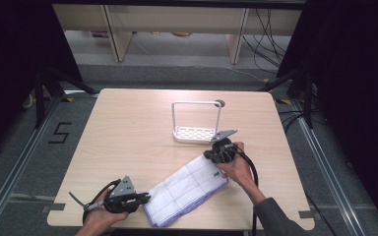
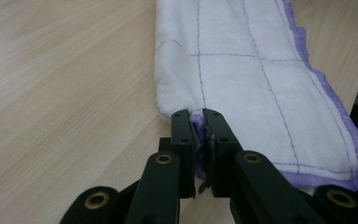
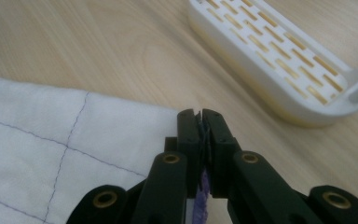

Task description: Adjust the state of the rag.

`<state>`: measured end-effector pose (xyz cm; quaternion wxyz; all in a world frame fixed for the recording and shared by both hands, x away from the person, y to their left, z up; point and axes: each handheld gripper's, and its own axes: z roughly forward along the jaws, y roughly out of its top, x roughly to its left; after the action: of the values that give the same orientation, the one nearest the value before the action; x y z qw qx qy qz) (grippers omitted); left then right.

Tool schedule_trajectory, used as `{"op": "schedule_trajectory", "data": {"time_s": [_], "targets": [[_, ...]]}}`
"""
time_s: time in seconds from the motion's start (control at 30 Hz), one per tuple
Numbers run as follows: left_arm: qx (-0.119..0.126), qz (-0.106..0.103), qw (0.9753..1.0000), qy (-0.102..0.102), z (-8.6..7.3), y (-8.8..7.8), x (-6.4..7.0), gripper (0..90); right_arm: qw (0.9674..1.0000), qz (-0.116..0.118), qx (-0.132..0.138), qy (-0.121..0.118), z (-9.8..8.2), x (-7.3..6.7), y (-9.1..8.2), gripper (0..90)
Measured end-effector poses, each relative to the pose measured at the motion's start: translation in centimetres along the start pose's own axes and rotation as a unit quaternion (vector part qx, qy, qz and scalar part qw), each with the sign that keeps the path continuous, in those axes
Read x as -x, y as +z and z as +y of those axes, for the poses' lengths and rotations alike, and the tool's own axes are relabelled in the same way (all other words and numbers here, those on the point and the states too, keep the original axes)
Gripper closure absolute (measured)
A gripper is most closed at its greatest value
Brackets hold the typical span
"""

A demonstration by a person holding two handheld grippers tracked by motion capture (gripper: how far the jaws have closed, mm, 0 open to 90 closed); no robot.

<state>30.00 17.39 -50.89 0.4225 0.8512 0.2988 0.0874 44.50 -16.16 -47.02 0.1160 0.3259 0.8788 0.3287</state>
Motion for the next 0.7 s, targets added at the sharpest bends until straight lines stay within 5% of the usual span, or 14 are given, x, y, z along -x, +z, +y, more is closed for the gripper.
{"op": "schedule_trajectory", "data": {"time_s": [0.17,0.3,0.7], "targets": [[-0.016,-0.009,0.9997,0.017,0.0,0.3,1.4,83.1,0.9996,-0.002,-0.011,-0.025,2.1,-0.1,1.6,86.6],[-0.011,-0.025,0.9995,0.017,0.1,0.7,2.7,82.9,0.9983,-0.002,-0.021,-0.054,3.5,-0.4,2.9,86.6],[0.002,-0.038,0.9991,0.020,0.7,2.5,5.1,82.1,0.9954,0.002,-0.037,-0.088,6.0,-1.4,6.1,86.6]]}}
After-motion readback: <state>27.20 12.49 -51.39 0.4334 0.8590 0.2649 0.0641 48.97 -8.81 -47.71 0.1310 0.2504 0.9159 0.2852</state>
